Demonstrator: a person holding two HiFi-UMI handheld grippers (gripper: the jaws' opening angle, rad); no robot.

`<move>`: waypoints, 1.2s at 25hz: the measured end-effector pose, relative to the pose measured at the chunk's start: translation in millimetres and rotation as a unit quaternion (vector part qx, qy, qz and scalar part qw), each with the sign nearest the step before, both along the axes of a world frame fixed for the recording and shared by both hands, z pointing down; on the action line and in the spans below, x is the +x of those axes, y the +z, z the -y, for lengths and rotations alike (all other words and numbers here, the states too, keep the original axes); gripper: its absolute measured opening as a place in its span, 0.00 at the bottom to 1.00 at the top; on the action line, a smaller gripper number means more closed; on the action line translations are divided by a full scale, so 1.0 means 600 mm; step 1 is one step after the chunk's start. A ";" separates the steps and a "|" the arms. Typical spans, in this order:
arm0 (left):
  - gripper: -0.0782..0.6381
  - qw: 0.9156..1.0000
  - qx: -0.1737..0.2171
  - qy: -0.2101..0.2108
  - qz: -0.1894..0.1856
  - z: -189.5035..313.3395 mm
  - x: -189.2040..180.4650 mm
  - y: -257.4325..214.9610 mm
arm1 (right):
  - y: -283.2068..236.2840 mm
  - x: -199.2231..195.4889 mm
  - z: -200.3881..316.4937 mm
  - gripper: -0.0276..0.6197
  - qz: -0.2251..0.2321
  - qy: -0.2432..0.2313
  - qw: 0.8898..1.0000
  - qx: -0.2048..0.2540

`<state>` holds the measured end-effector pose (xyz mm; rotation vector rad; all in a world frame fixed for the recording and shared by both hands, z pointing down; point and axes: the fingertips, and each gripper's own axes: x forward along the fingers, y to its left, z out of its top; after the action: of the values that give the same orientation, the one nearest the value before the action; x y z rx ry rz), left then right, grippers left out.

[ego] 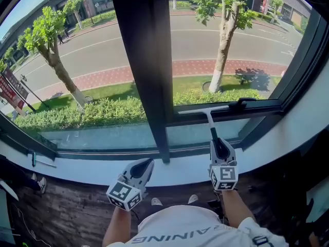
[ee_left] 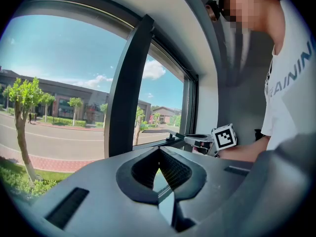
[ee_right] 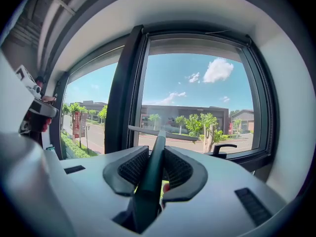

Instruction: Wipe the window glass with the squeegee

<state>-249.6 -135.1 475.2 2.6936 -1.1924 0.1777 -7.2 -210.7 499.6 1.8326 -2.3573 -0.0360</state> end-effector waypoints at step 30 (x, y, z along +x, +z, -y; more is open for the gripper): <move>0.13 0.996 0.025 -0.090 -0.015 -0.202 0.015 -0.012 | -0.150 -0.020 -0.183 0.19 0.057 -0.114 0.989 0.076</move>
<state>-240.9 -14.0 468.2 2.6018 -1.4396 0.0816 -19.0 -100.6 409.5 1.6579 -2.7027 -0.1459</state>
